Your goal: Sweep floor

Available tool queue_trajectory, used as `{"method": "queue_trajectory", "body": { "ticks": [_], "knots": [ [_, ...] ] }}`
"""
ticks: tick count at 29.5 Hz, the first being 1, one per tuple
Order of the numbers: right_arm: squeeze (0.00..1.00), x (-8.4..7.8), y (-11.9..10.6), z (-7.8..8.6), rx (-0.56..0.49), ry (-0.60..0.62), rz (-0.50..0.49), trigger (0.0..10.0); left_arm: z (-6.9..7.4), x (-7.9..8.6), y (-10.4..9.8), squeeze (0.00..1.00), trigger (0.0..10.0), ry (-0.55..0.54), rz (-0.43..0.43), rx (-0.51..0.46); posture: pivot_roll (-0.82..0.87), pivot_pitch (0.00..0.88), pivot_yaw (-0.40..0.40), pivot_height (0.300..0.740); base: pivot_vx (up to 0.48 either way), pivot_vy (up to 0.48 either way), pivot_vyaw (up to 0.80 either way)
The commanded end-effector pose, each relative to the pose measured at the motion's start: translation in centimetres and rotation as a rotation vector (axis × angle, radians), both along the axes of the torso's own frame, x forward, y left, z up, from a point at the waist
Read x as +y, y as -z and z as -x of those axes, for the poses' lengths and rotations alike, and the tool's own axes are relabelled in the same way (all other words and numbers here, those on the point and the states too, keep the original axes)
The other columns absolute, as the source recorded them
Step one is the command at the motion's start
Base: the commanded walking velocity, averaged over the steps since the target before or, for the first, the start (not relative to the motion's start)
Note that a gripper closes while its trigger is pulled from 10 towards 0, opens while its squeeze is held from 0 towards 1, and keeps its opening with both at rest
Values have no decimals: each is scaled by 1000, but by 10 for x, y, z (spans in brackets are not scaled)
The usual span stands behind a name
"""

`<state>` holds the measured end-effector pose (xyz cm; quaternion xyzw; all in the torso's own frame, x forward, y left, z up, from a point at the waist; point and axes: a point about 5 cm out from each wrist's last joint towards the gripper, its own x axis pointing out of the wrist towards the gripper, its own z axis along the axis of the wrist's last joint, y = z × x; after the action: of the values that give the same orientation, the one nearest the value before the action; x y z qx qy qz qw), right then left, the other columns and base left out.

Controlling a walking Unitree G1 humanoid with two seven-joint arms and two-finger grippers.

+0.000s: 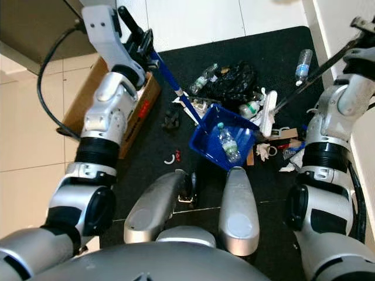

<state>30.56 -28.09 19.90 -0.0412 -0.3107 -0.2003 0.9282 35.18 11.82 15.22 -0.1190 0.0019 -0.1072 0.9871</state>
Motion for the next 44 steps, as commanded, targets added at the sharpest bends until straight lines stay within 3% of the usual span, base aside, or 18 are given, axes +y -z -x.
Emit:
{"method": "queue_trajectory", "body": {
  "ticks": [1,5,10,14,22,27,44],
  "knots": [
    [0,7,-2,0,10,-15,69,10000,-1,12,-10,0,10000,-10,5,-27,47,140,146,740,0,0,0],
    [0,7,2,1,55,-7,156,10000,4,30,-7,0,10000,-26,-28,16,51,132,144,740,0,0,0],
    [0,9,9,0,72,-27,111,10000,3,49,-5,0,10000,-107,-32,45,65,119,132,740,0,0,0],
    [0,28,13,-9,86,-100,92,10000,-1,66,-6,0,10000,-214,26,80,76,108,119,740,0,0,0],
    [0,42,14,-18,111,-160,63,10000,-2,69,-10,0,10000,-237,25,75,79,98,108,740,0,0,0],
    [0,61,22,-25,141,-249,-24,10000,2,67,-23,0,10000,-226,-122,-21,82,89,102,740,0,0,0],
    [0,65,28,-24,151,-246,-65,10000,3,59,-30,0,10000,-209,-174,-64,77,70,108,740,0,0,0]
  ]
}}
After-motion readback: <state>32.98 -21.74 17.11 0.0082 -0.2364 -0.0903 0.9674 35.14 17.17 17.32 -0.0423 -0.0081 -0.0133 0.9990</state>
